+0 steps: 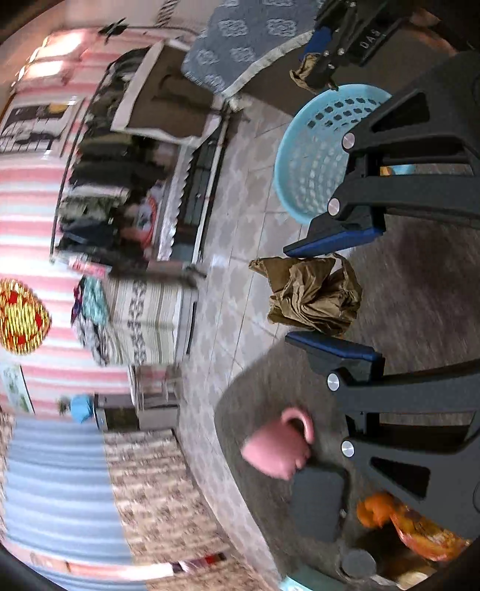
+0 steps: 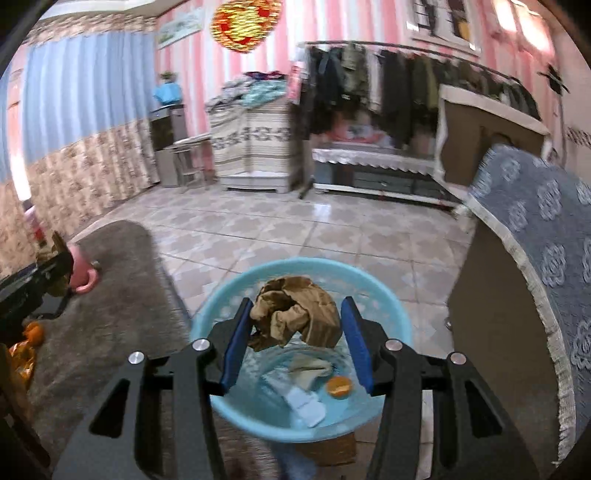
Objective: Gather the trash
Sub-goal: 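Carry the brown paper bag over the blue basket and open the left gripper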
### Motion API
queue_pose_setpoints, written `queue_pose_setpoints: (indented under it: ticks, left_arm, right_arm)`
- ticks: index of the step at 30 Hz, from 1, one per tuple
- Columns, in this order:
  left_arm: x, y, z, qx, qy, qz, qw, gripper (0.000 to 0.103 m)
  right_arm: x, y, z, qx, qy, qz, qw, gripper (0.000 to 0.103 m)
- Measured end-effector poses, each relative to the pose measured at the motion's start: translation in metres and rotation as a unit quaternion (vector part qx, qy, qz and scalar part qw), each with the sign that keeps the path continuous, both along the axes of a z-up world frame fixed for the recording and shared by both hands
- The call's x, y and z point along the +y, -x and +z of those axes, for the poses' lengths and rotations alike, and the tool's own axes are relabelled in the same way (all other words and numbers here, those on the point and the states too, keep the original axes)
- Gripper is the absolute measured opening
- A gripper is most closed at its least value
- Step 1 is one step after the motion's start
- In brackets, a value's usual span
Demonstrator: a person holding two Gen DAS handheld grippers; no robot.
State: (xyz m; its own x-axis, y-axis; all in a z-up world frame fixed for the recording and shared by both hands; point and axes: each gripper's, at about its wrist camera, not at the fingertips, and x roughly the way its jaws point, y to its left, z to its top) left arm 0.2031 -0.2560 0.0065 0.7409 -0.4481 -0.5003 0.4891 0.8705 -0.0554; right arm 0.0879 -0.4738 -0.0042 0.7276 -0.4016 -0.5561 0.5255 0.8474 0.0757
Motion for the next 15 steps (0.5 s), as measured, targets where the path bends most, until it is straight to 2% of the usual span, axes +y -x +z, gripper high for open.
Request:
queue_pose_setpoints:
  ticks: [8, 15]
  left_arm:
    - [-0.072, -0.007, -0.017, 0.014, -0.015, -0.066, 0.9976, 0.04]
    - [-0.123, -0.014, -0.049, 0.028, -0.051, -0.112, 0.992, 0.04]
  right_arm:
    - [-0.051, 0.012, -0.014, -0.002, -0.025, -0.066, 0.997, 0.049]
    - [-0.063, 0.011, -0.027, 0.015, -0.037, -0.091, 0.995, 0.049]
